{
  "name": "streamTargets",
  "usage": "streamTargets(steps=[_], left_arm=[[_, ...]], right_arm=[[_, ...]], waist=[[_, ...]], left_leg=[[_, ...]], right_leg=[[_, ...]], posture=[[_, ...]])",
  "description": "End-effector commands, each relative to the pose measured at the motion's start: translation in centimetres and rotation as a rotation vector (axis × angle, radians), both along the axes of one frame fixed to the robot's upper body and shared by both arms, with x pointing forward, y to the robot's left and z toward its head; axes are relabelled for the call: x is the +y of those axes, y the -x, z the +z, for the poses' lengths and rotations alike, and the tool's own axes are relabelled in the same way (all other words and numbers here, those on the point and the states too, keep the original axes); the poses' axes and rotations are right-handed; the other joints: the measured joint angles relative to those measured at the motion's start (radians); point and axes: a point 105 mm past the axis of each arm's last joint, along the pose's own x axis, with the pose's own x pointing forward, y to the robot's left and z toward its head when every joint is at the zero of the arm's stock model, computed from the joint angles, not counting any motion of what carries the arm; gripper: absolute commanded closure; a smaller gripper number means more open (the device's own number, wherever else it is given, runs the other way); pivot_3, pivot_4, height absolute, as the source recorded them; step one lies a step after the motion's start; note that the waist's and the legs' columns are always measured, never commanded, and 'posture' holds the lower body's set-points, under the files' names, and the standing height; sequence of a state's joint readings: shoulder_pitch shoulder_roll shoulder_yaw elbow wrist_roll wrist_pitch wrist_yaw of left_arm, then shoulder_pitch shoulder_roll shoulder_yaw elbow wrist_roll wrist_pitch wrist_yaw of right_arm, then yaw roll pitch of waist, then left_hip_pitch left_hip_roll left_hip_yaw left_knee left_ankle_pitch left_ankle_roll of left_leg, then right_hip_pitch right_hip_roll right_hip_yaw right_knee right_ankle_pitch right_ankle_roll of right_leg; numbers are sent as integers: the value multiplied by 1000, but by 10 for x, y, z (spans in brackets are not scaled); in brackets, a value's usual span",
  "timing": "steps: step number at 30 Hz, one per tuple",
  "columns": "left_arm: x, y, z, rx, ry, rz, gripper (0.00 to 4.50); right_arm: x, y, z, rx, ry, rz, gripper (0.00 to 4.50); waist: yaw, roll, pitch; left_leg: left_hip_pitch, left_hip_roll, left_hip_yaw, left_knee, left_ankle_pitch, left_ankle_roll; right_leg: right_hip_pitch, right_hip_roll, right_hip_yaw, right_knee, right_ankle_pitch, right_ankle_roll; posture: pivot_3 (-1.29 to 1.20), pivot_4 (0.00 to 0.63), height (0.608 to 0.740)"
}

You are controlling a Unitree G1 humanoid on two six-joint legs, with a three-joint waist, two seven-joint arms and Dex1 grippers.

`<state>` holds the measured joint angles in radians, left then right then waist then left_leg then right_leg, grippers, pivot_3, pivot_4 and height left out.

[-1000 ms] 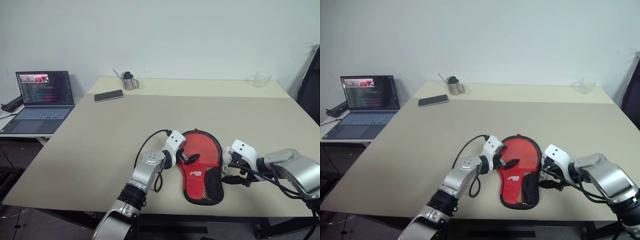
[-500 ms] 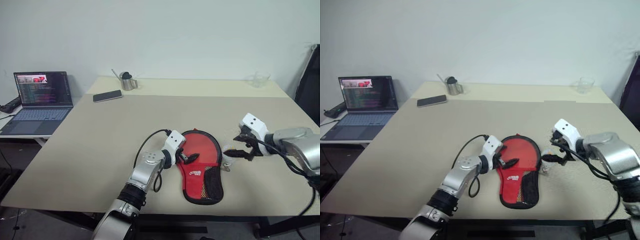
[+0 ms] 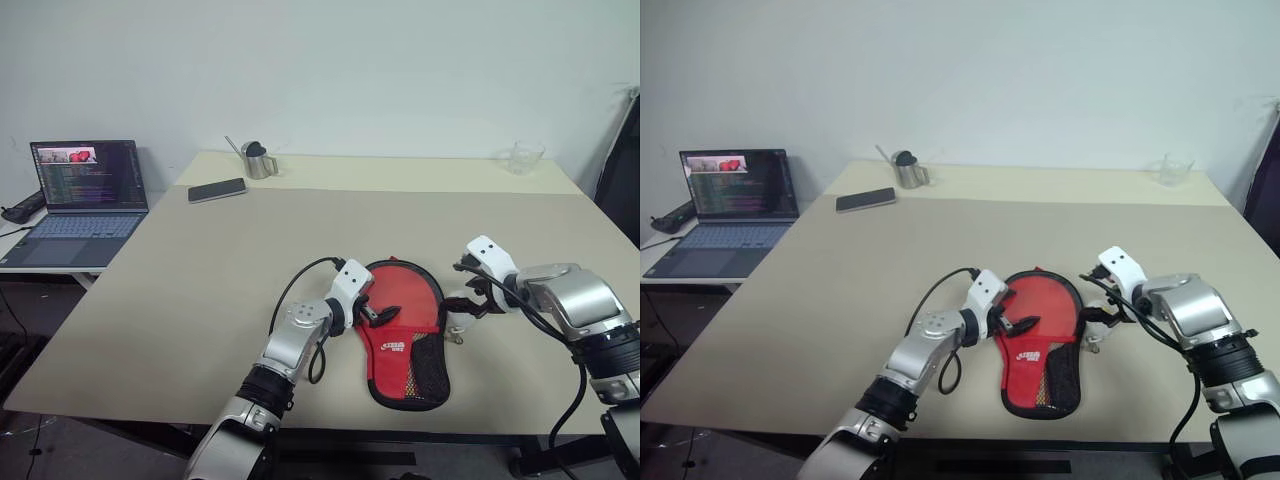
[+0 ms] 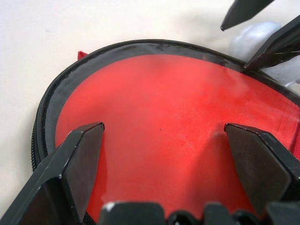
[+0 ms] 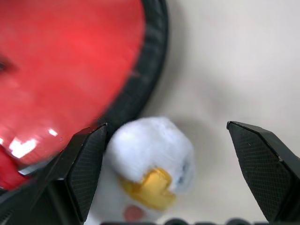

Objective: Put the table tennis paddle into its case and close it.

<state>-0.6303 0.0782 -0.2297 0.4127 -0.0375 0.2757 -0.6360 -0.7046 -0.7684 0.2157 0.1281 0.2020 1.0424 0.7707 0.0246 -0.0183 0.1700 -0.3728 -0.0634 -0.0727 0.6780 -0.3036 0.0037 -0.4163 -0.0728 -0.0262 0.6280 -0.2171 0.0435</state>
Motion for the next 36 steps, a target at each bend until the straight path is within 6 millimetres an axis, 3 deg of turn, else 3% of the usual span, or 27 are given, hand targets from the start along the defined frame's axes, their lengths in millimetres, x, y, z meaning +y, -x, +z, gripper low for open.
streamTargets(steps=[1,2,5,13,17,24,36], left_arm=[[2,0,-4,13,-8,13,0],[1,0,-4,13,-4,11,0],[-3,1,-2,3,-6,-17,0],[-12,2,2,-32,-35,-96,0],[-19,3,6,-26,-12,-113,0],[-31,6,4,-11,-1,-153,0],[-46,8,0,-16,-24,-199,0]], right_arm=[[-8,4,4,-8,-7,-12,30],[-9,5,3,-6,-9,-14,30],[-10,7,-1,6,-20,-17,642],[-13,13,-8,23,-23,-33,3264],[-17,18,-4,14,-14,-23,4145],[-20,39,8,12,-37,15,4272],[-14,88,1,88,3,148,4275]], waist=[[0,0,0],[0,0,0],[1,0,0],[6,0,0],[6,0,0],[12,1,-1],[34,2,-1]], left_leg=[[0,0,0,0,0,0],[0,0,0,0,0,0],[0,0,0,0,0,0],[-1,-1,-2,2,0,0],[-2,-1,-4,2,0,0],[-8,-2,-6,3,0,0],[-8,-3,-7,4,0,0]], right_leg=[[0,0,0,0,0,0],[0,0,0,0,0,0],[0,0,0,0,0,0],[1,-1,-3,0,0,0],[1,-1,-5,-1,0,0],[-3,-3,-8,-1,0,0],[-2,-3,-9,0,0,0]], posture=[[0,150,740],[0,150,740],[0,150,740],[0,150,740],[0,150,740],[0,150,740],[0,150,740]])
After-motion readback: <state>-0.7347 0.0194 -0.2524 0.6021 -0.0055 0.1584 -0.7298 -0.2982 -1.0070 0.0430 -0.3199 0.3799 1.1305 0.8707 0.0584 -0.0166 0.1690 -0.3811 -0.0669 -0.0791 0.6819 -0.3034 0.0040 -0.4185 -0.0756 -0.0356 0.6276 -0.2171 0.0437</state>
